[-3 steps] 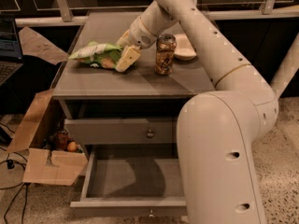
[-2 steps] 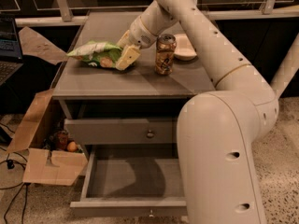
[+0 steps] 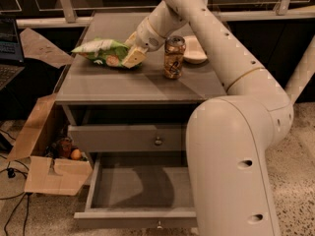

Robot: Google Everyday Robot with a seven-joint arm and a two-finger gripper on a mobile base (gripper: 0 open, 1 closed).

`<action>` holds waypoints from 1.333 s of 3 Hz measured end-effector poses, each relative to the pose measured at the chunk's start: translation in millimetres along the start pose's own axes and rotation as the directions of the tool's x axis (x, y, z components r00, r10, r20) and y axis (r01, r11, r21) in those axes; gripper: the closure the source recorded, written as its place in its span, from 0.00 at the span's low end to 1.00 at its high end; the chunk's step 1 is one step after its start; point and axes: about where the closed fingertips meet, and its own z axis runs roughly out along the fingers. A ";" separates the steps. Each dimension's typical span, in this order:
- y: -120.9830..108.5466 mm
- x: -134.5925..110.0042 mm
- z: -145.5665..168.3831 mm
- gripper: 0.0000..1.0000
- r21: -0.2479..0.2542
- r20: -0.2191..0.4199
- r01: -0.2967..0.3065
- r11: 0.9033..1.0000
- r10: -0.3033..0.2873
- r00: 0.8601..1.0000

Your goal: Place green rice chip bag into middle drawer

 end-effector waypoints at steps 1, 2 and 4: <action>0.0 0.0 0.0 1.00 0.000 0.000 0.000 1.000 0.000 1.000; 0.3 -8.3 14.6 1.00 -0.055 -0.096 0.006 0.998 -0.012 0.995; -10.8 -46.0 38.0 1.00 -0.097 -0.217 0.077 0.992 -0.097 0.971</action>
Offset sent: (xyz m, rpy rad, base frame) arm 0.0120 0.0234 0.0085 -0.2241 0.0553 0.0638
